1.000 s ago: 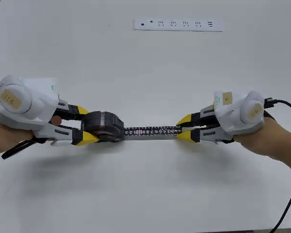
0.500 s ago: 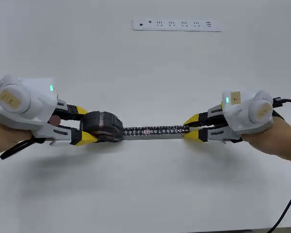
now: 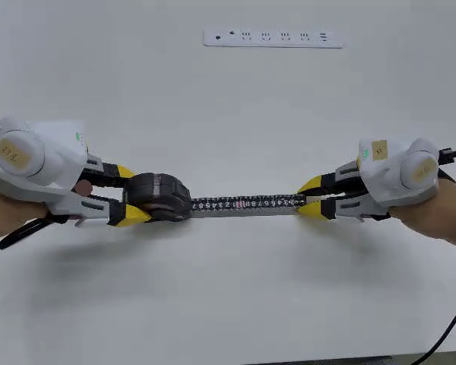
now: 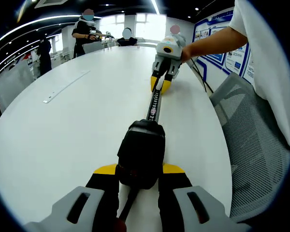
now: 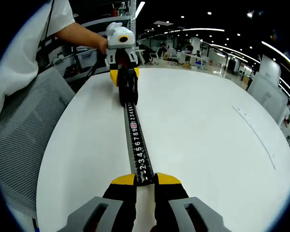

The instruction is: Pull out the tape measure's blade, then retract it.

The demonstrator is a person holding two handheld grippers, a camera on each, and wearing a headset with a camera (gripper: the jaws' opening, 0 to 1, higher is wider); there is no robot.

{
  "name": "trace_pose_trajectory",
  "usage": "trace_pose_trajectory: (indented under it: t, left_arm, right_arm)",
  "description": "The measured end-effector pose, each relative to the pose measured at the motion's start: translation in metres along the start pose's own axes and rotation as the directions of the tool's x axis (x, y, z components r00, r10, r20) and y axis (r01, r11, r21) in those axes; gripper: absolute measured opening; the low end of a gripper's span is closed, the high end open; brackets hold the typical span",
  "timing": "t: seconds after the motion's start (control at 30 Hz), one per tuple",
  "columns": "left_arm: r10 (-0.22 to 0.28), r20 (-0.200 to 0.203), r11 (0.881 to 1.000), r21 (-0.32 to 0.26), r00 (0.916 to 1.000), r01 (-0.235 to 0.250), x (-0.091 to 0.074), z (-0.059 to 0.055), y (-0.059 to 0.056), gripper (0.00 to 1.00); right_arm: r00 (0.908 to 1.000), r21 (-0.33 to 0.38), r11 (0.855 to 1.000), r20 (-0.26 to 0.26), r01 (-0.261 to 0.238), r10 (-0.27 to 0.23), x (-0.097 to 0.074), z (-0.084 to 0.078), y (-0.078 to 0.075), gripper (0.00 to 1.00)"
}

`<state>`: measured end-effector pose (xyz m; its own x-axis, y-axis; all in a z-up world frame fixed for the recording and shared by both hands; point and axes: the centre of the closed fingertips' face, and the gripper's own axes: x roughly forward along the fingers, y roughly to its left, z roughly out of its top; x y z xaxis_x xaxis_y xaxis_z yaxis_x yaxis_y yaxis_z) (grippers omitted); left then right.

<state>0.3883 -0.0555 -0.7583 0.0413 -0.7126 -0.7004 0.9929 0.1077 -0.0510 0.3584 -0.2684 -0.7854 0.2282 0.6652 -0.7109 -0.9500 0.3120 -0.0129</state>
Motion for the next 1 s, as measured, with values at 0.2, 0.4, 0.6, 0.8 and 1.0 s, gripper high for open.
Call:
trace_pose_trajectory:
  t: [0.2,0.4,0.6,0.8,1.0]
  left_arm:
    - [0.000,0.000,1.000,0.002,1.0000,0.000,0.000,0.000,0.000,0.25]
    - [-0.002,0.001,1.000,0.001,1.0000,0.002,0.000,0.000,0.000,0.25]
    - [-0.001,0.000,1.000,0.002,1.0000,0.001,0.000,0.000,0.000,0.25]
    - [-0.001,-0.001,1.000,0.000,1.0000,0.001,0.000,0.000,-0.001,0.25]
    - [-0.001,-0.001,1.000,0.000,1.0000,0.001,0.000,0.001,-0.001,0.26]
  right_arm:
    - [0.9999,0.002,1.000,-0.014,0.001,-0.001,-0.006,-0.007,-0.001,0.10]
    - [0.9997,0.010,1.000,-0.024,0.009,-0.008,-0.013,-0.014,-0.002,0.10]
    - [0.9993,0.015,1.000,-0.035,0.014,-0.013,-0.019,-0.020,-0.004,0.10]
    - [0.9988,0.018,1.000,-0.047,0.018,-0.017,-0.026,-0.025,-0.006,0.10]
    - [0.9981,0.022,0.999,-0.057,0.023,-0.021,-0.031,-0.032,-0.006,0.10]
